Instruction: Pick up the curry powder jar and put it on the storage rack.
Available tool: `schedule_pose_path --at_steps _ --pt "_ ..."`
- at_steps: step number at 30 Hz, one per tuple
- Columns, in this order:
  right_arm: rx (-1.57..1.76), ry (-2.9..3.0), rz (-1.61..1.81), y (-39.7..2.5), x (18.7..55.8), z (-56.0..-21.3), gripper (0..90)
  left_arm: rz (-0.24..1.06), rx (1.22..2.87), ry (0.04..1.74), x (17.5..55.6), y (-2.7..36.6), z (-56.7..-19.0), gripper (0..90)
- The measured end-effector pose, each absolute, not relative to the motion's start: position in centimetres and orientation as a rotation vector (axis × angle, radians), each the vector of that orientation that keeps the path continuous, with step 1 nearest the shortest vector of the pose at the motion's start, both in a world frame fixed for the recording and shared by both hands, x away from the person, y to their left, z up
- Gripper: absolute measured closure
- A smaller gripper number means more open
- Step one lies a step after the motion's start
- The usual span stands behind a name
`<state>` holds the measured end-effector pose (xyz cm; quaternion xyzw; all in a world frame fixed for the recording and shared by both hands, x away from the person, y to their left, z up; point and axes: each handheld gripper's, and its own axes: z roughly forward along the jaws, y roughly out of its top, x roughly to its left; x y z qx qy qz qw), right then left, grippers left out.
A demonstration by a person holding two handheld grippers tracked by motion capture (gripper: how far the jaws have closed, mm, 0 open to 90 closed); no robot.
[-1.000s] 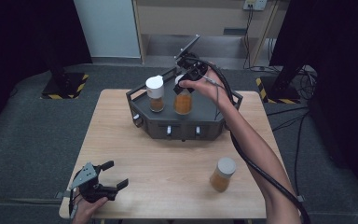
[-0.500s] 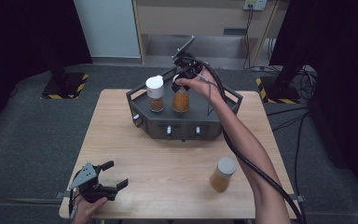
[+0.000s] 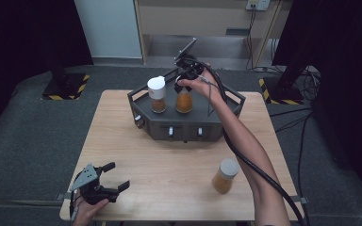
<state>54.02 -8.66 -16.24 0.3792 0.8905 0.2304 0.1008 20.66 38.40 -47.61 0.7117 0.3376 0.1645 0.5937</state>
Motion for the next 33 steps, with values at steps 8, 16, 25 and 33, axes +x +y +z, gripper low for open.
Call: schedule_pose_path --at_steps 8,16,25,33 --pt "1.13 2.631 0.685 -8.74 54.34 -16.61 33.5 0.382 1.655 0.783 20.67 38.41 -47.61 0.6" --pt "1.136 2.636 0.681 -8.72 54.54 -16.85 33.5 0.382 1.655 0.782 20.67 38.43 -47.61 0.7" --pt "1.136 2.638 0.685 -8.73 54.58 -17.0 33.4 0.38 1.655 0.782 20.69 38.43 -47.62 0.7" --pt "1.127 2.632 0.706 -9.05 54.42 -17.24 33.2 0.38 1.658 0.78 20.69 38.37 -47.58 0.7"
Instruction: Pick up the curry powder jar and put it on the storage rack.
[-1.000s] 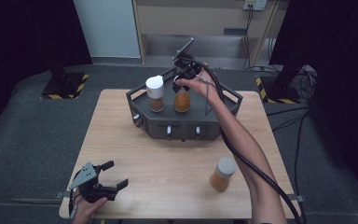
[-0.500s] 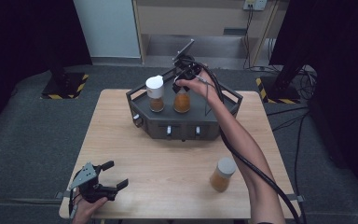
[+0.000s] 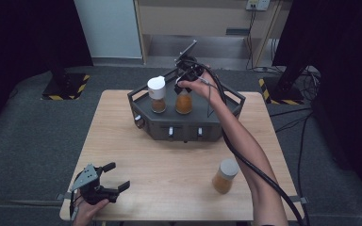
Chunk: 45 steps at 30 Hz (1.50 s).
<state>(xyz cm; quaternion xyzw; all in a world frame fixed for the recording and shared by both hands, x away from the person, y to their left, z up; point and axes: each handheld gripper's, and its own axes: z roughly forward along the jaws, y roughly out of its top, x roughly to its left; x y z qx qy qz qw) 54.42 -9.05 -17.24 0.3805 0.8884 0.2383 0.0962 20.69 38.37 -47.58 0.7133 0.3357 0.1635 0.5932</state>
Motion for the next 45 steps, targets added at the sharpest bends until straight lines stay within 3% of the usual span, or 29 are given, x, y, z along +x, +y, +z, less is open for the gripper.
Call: schedule_pose_path --at_steps 3,10,28,45 --pt "1.118 2.629 0.712 -9.1 54.3 -17.3 32.7 0.381 1.658 0.779 20.7 38.4 -47.6 0.8" --pt "1.11 2.563 0.735 -9.3 53.2 -17.3 9.1 0.381 1.66 0.778 20.7 38.3 -47.6 0.8" --pt "1.004 2.452 0.964 -13.5 47.8 -14.6 8.9 0.381 1.664 0.776 20.7 38.2 -47.5 0.8" --pt "0.909 2.325 1.192 -21.6 39.3 -14.3 7.8 0.385 1.672 0.774 20.7 38.1 -47.4 0.8"
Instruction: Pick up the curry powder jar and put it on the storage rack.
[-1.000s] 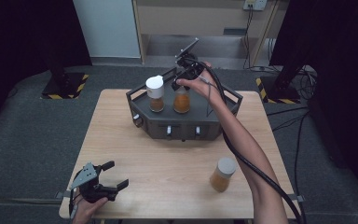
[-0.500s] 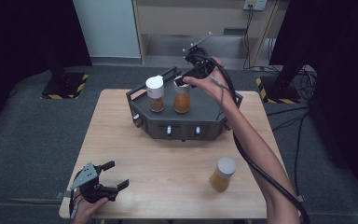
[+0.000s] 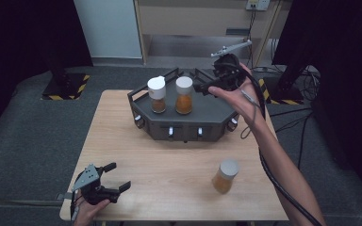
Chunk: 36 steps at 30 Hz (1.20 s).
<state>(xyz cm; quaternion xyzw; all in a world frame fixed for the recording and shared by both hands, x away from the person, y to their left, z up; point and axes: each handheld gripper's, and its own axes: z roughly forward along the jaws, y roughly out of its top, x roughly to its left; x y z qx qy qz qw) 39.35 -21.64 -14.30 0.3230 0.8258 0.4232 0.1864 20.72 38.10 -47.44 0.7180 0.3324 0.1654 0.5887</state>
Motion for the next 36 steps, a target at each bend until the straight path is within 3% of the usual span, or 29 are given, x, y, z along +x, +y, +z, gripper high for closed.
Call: schedule_pose_path --at_steps 23,36 --pt "0.887 2.141 1.415 -31.5 28.8 -20.0 4.7 0.389 1.681 0.775 20.7 37.9 -47.3 0.8" --pt "0.909 2.055 1.393 -33.8 23.9 -23.6 4.3 0.391 1.683 0.777 20.6 37.9 -47.3 0.8"
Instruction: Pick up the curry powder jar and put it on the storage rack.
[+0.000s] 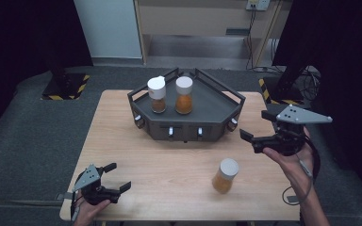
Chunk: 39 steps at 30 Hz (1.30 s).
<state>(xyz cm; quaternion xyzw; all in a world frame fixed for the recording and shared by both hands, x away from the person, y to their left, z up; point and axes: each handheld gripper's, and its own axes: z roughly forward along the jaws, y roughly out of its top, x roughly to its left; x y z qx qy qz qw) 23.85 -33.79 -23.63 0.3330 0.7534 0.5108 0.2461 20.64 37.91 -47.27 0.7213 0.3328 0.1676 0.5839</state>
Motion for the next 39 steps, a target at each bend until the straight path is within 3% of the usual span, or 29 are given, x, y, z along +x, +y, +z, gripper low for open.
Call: schedule_pose_path --at_steps 39 --pt "1.051 1.887 1.372 -38.1 17.1 -38.7 3.9 0.397 1.687 0.78 20.6 37.9 -47.2 0.8"
